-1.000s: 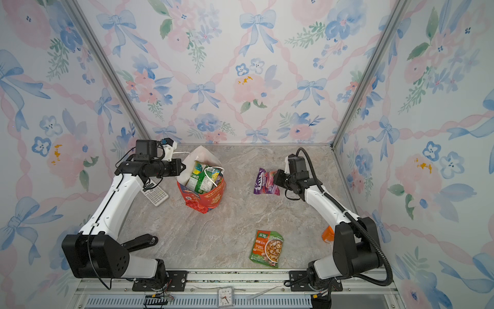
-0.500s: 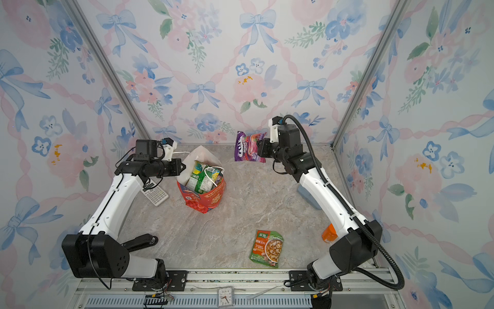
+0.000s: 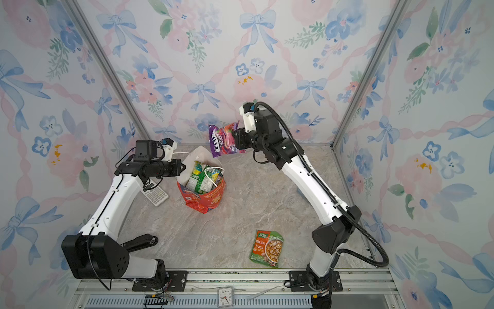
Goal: Place the snacks into the paper bag
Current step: 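Carry the purple berries packet over the bag opening with the right gripper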
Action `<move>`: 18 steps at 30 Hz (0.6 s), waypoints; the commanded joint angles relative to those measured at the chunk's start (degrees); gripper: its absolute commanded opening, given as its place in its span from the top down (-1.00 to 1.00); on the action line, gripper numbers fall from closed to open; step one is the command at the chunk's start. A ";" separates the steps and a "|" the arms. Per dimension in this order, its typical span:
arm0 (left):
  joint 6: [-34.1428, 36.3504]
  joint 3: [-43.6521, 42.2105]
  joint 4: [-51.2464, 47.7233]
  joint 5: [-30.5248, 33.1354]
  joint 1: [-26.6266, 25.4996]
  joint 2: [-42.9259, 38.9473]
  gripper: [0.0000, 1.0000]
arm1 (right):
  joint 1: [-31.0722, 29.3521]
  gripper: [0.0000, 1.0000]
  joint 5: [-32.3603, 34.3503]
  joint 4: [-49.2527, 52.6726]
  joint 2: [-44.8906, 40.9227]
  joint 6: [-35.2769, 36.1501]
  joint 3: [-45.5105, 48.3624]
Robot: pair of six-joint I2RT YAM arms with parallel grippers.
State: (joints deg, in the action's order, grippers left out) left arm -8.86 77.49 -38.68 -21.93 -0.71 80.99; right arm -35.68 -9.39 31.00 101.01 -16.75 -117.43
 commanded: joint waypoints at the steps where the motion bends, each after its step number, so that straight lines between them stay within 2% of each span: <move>1: 0.07 -0.85 -0.61 -0.13 0.53 -0.77 1.00 | -1.78 0.97 -2.50 4.10 2.05 3.78 -5.88; 14: -0.04 -0.51 -0.59 -0.03 0.54 -0.66 1.00 | -7.25 1.00 -7.20 20.32 12.81 15.74 -20.08; 18: -0.06 -0.39 -0.60 0.06 0.52 -0.66 1.00 | -7.57 1.00 -9.26 26.82 18.78 17.69 -28.44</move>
State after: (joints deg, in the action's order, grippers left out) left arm -8.86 77.49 -38.70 -21.91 -0.71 80.95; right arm -42.63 -16.03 52.38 117.03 -2.24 -140.20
